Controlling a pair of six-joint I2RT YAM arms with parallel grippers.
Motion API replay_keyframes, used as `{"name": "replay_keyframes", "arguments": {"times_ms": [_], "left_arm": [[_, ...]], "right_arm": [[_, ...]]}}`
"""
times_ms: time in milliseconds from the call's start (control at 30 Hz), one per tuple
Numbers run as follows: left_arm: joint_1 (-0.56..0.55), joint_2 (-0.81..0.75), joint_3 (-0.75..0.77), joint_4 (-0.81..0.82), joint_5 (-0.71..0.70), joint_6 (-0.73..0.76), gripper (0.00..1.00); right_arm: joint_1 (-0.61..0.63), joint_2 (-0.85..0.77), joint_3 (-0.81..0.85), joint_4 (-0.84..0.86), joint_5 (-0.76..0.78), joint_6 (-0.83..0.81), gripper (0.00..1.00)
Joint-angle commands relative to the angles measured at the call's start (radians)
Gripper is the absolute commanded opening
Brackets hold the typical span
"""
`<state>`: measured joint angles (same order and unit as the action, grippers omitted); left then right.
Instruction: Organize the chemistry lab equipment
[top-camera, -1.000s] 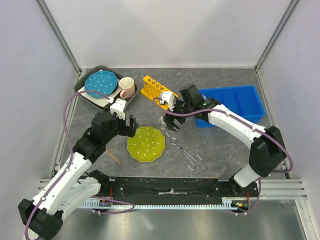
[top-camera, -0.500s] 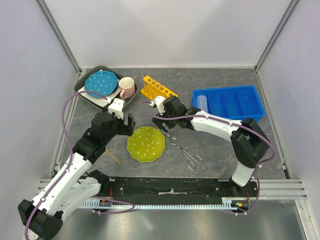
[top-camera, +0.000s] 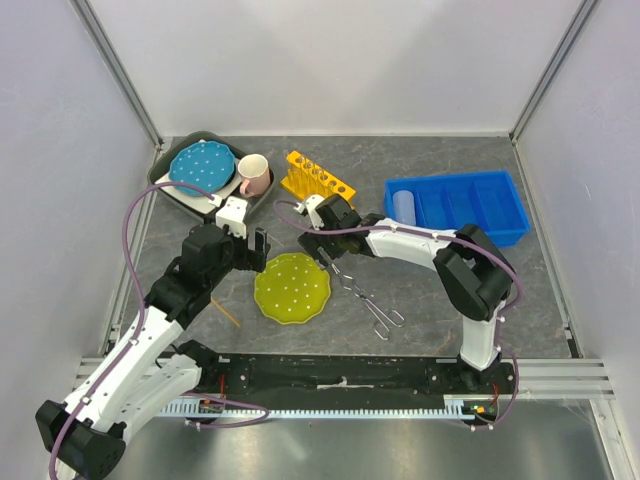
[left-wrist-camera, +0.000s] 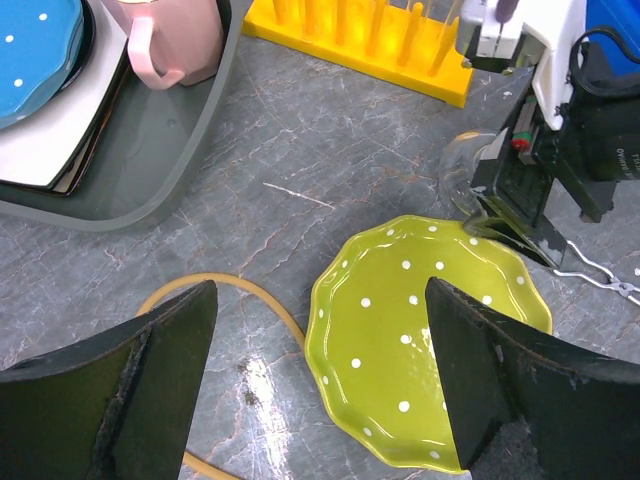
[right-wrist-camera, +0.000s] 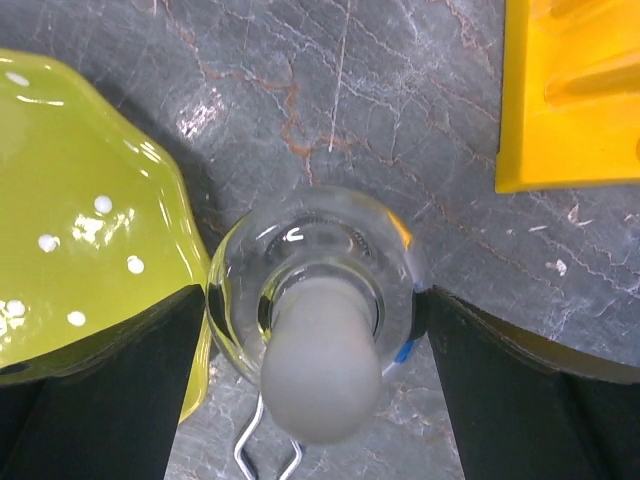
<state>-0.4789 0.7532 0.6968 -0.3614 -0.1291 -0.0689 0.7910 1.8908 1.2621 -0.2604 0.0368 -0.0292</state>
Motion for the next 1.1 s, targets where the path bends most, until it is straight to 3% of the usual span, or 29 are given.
{"name": "replay_keyframes", "arguments": {"times_ms": [0, 1067], "left_arm": [[0.0, -0.009, 0.001, 0.029, -0.014, 0.031, 0.91], [0.0, -0.014, 0.003, 0.026, -0.01, 0.031, 0.91]], "right_arm": [[0.001, 0.037, 0.066, 0.003, 0.028, 0.017, 0.98], [-0.096, -0.01, 0.106, -0.074, -0.08, -0.032, 0.98]]}}
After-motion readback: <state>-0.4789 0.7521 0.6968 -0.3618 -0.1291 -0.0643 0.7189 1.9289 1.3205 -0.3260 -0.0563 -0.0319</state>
